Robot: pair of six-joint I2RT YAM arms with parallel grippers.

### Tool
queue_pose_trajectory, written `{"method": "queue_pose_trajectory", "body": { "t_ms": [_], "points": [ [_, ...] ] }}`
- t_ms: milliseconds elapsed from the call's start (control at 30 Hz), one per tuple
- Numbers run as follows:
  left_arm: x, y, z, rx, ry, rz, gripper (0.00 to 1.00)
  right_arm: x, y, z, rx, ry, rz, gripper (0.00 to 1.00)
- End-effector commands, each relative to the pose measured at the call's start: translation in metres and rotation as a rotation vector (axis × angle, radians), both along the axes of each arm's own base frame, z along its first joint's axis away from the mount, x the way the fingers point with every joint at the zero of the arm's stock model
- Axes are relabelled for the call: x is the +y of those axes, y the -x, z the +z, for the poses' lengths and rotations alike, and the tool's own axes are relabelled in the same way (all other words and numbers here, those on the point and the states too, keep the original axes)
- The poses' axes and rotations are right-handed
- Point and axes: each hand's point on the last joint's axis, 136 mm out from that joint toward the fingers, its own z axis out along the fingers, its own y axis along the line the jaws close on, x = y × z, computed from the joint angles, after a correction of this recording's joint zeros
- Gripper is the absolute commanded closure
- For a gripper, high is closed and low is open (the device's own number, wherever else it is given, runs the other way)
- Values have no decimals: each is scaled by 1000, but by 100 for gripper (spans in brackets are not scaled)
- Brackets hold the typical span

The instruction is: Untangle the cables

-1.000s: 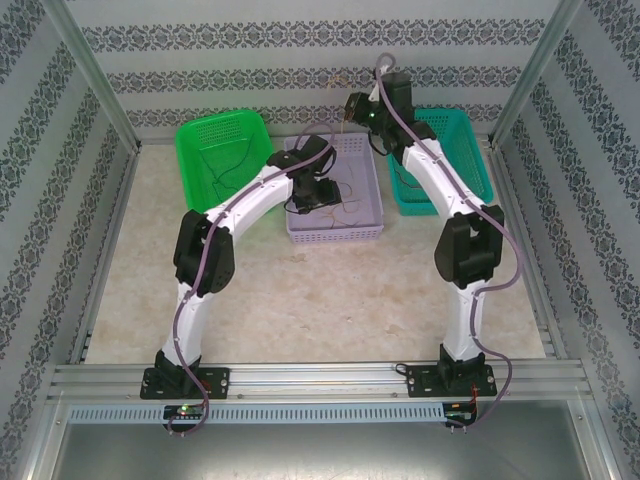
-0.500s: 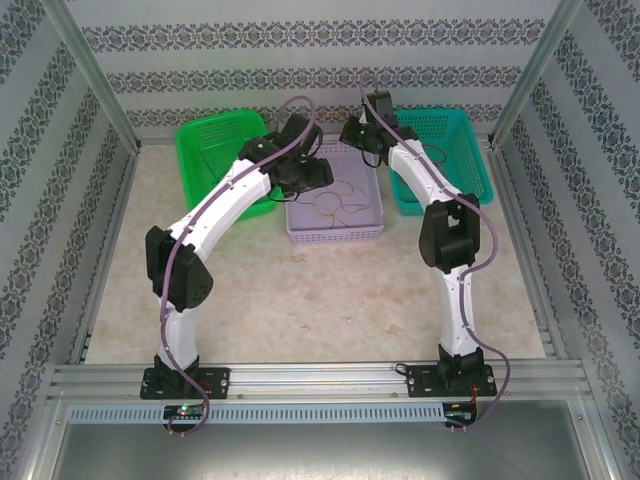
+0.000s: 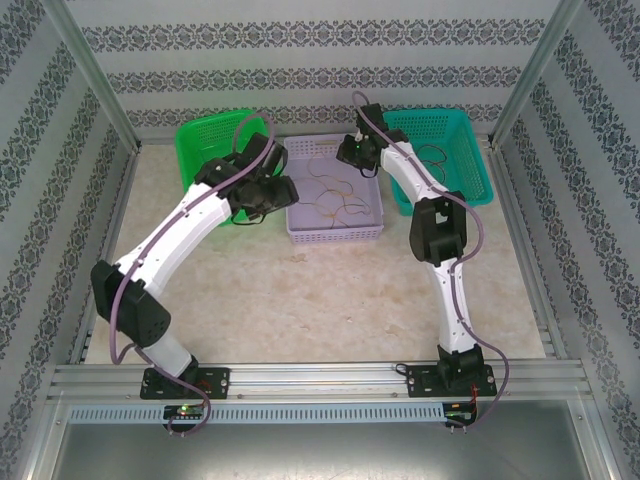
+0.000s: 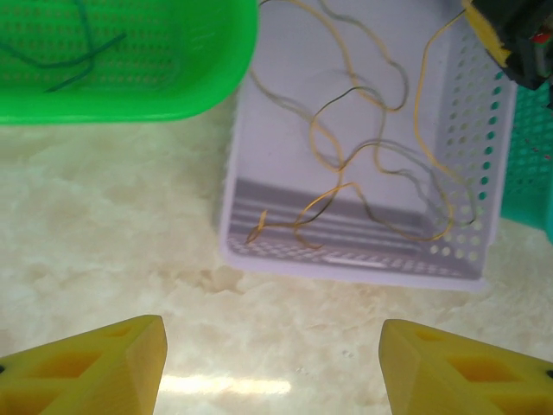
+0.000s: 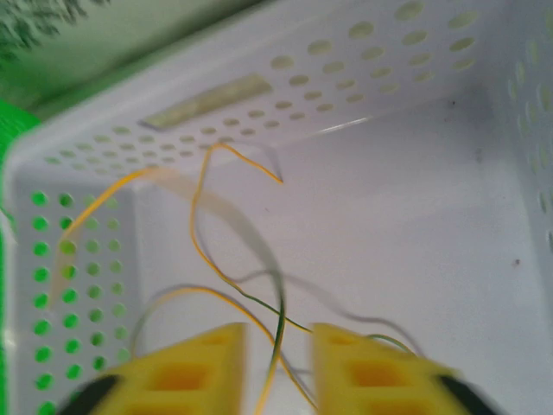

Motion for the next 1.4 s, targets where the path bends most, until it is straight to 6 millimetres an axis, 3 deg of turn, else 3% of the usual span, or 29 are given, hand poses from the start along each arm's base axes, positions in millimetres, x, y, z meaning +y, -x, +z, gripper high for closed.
{"method": "queue_pose_trajectory", "body": {
  "t_ms": [0, 167, 267, 300, 333, 400, 500, 567, 633, 667, 733, 867, 933, 1033, 1100, 1167, 1367],
  "points": [
    [31, 28, 13, -16, -19, 64, 33, -7, 9, 36, -25, 35, 22, 58],
    [69, 57, 29, -83, -5, 133, 23, -31, 33, 119, -182, 111, -34, 44],
    [99, 73, 35, -123, -28, 196, 10, -56, 64, 165, -269, 172, -105, 36],
    [110, 79, 34, -121, -44, 225, 0, -66, 77, 179, -308, 194, -136, 31],
    [120, 84, 33, -123, -55, 253, 0, -75, 88, 188, -340, 213, -156, 3],
    [141, 94, 25, -116, -87, 304, 0, -99, 117, 205, -407, 269, -212, 2],
    [174, 111, 20, -153, -204, 374, 0, -143, 165, 214, -466, 407, -363, 2],
    [198, 122, 19, -198, -306, 440, 0, -167, 193, 208, -480, 513, -430, 2],
    [239, 145, 16, -216, -474, 626, 0, -196, 219, 186, -446, 614, -526, 2],
    [257, 155, 13, -240, -560, 706, 0, -203, 229, 165, -401, 607, -498, 2],
    [254, 130, 2, -356, -695, 524, 0, -209, 241, 124, -342, 537, -381, 2],
    [243, 98, -34, -495, -841, 304, 0, -228, 253, 59, -385, 685, -323, 2],
    [230, 84, -58, -531, -827, 196, 0, -231, 254, 34, -345, 699, -269, 2],
    [227, 70, -86, -552, -751, 185, 0, -234, 250, 5, -304, 714, -233, 2],
    [227, 60, -103, -558, -694, 205, 0, -236, 242, -6, -374, 663, -261, 2],
    [228, 49, -114, -576, -659, 218, 0, -236, 232, -4, -440, 630, -270, 2],
    [234, 7, -121, -628, -577, 218, 1, -228, 194, 5, -581, 548, -213, 2]
  ]
}}
